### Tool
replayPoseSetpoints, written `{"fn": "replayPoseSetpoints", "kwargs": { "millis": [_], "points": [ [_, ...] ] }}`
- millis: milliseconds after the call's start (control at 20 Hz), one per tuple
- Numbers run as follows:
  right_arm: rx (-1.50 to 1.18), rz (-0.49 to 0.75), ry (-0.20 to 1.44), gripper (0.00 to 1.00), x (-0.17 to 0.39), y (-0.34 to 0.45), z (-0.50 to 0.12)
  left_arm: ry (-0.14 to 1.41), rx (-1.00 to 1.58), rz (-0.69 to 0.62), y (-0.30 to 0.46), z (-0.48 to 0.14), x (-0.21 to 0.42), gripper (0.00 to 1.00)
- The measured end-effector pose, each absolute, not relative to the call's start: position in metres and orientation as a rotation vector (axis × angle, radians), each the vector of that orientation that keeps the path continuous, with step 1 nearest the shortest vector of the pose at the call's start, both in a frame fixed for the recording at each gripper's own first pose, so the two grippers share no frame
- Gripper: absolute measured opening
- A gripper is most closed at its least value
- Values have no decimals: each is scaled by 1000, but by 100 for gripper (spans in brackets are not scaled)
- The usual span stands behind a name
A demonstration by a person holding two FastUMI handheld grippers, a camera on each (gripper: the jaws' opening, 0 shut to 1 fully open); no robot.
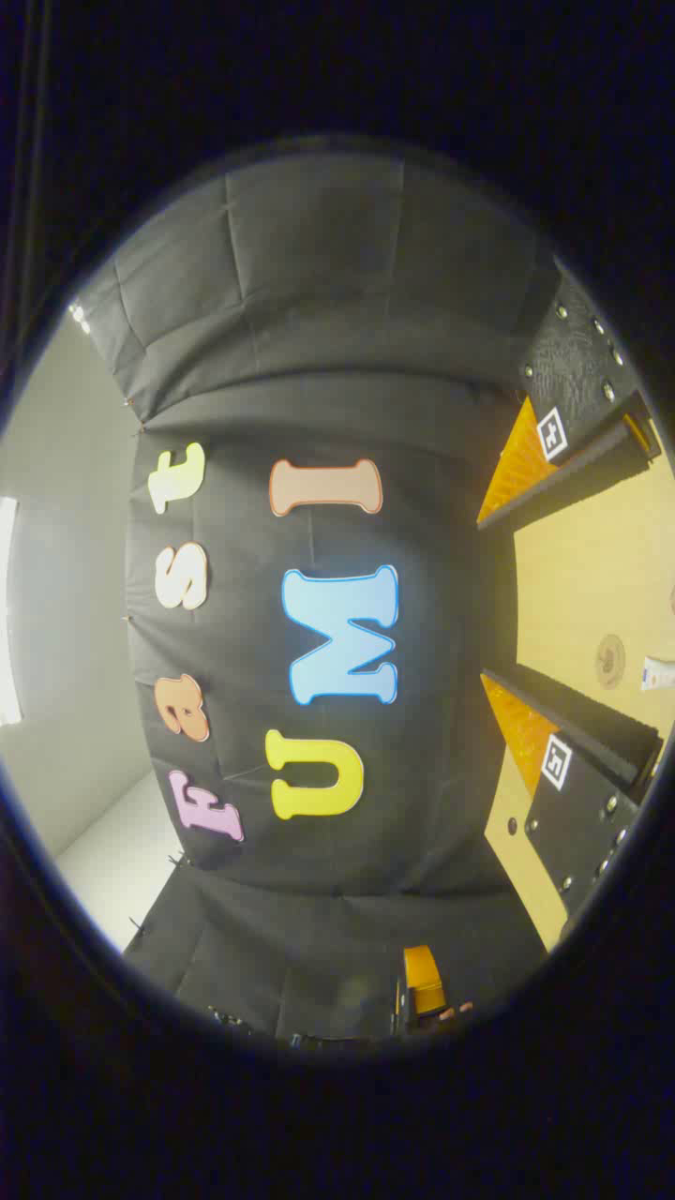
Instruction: Put the toothbrush and toothpaste on the desktop into the cup, then pick up the cup and place it on the coaster on the desktop.
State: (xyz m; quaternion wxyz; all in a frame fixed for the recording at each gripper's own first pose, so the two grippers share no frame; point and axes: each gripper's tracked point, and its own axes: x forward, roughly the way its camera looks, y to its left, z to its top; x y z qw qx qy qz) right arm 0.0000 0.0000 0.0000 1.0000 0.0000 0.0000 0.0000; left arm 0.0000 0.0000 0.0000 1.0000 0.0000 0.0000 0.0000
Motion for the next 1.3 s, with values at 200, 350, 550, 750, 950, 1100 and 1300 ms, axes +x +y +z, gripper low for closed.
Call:
{"fn": "replayPoseSetpoints", "kwargs": {
  "millis": [200,350,550,750,950,1100,1300],
  "points": [
    [13,16,24,90,-6,1,-10,35,37,-17,-22,-12,14,92],
    [43,28,23,90,-9,4,-12,48,31,-33,-31,-16,15,92],
    [46,37,42,90,-7,10,-17,58,41,-32,-34,-19,15,92],
    [31,49,65,90,-6,17,-22,92,30,-40,-38,-31,16,92],
    [15,64,134,89,-4,25,-42,178,36,-56,-45,-62,17,92],
    [29,75,237,91,-4,34,-67,302,15,-96,-60,-107,16,96],
    [21,103,438,91,-11,49,-123,450,49,-131,-79,-162,8,96]
  ]
}}
